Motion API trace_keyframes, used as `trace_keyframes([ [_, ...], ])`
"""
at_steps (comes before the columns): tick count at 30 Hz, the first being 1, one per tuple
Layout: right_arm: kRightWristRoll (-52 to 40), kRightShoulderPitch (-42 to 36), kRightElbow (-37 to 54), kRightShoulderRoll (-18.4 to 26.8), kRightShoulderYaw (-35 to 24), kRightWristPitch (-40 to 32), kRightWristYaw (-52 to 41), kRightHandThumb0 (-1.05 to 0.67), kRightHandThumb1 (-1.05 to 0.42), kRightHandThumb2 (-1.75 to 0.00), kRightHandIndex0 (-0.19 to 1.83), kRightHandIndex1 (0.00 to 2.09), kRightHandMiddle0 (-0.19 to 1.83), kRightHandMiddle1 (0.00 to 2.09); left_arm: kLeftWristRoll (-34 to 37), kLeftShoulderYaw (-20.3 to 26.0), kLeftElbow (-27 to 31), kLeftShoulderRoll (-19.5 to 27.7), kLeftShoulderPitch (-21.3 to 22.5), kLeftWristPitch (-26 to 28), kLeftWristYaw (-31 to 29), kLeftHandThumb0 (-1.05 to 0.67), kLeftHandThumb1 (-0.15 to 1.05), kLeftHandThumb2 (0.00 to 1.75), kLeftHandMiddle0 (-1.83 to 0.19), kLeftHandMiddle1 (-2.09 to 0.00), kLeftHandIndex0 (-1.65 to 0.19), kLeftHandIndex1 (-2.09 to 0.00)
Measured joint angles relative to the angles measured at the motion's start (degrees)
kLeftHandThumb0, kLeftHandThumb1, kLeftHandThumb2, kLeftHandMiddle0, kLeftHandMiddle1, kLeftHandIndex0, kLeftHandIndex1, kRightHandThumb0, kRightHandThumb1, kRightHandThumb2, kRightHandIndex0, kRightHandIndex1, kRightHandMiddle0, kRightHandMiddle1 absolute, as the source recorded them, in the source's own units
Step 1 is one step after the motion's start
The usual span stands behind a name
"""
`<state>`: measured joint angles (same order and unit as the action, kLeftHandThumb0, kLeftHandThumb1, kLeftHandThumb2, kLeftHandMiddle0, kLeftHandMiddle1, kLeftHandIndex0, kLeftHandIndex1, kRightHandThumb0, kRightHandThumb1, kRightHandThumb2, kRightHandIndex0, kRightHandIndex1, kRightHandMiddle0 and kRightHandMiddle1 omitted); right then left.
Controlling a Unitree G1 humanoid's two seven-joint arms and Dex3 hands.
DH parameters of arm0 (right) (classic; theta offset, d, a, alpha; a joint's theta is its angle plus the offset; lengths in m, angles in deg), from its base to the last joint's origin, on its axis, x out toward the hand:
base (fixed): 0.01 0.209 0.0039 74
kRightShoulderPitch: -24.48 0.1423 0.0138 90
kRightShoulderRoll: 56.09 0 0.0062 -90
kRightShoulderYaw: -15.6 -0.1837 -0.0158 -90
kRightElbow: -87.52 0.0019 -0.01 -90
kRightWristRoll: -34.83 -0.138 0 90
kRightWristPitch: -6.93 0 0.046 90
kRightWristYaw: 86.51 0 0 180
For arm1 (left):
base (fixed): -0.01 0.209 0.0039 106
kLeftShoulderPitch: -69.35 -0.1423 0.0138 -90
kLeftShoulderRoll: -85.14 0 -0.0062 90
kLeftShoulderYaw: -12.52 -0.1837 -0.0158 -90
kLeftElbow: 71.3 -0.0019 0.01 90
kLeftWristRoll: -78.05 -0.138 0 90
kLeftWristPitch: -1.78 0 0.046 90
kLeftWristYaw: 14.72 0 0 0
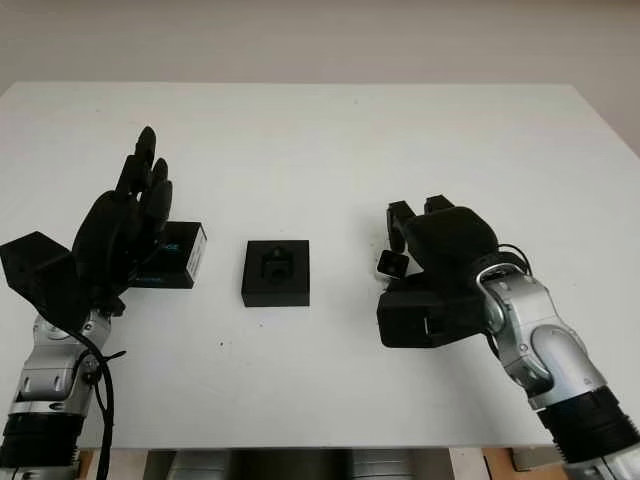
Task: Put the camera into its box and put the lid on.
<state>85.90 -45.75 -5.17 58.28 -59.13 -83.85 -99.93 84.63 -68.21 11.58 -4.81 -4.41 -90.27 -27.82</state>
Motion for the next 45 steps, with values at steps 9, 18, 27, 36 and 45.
trace_keyframes([
  [9, -0.2, 0.0, -4.1, 0.0, 0.0, 4.0, 6.0, -0.39, -1.05, -0.19, 0.22, 2.09, 0.1, 2.09, -1.0, 0.0, 0.0, 0.8, 0.0, 0.0, 0.1, -0.86, 1.05, 0.52, 0.19, 0.0, 0.19, 0.0],
  [18, -8.5, 0.0, -6.6, -1.4, -1.7, 6.6, 5.3, -0.35, -1.05, -0.16, 0.18, 2.09, 0.09, 2.07, -0.9, 0.0, 0.0, 0.8, 0.0, 0.7, 0.3, -0.86, 1.05, 0.52, 0.19, 0.0, 0.19, 0.0],
  [27, -17.4, 1.9, -5.2, -3.4, -4.6, 1.9, -2.5, -0.35, -1.05, -0.21, 0.22, 2.03, 0.19, 1.68, -1.0, 0.1, 0.1, 1.1, 0.0, 0.9, 0.3, -0.87, 1.05, 0.52, 0.19, 0.0, 0.19, 0.0],
  [36, -19.5, 5.9, -0.9, -3.4, -5.1, 0.1, -9.0, -0.36, -1.05, -0.27, 0.28, 2.09, 0.08, 1.95, -0.7, 0.1, 0.1, 1.1, 0.1, 0.9, -0.1, -0.85, 1.05, 0.5, 0.19, 0.0, 0.19, 0.0],
  [45, -17.9, 8.3, -0.5, -2.6, -5.0, 2.5, -9.8, -0.41, -1.05, -0.28, 0.29, 1.94, 0.16, 1.77, -0.7, 0.0, 0.2, 0.9, 0.1, 0.9, -0.1, -0.85, 1.05, 0.5, 0.19, 0.0, 0.19, 0.0],
])
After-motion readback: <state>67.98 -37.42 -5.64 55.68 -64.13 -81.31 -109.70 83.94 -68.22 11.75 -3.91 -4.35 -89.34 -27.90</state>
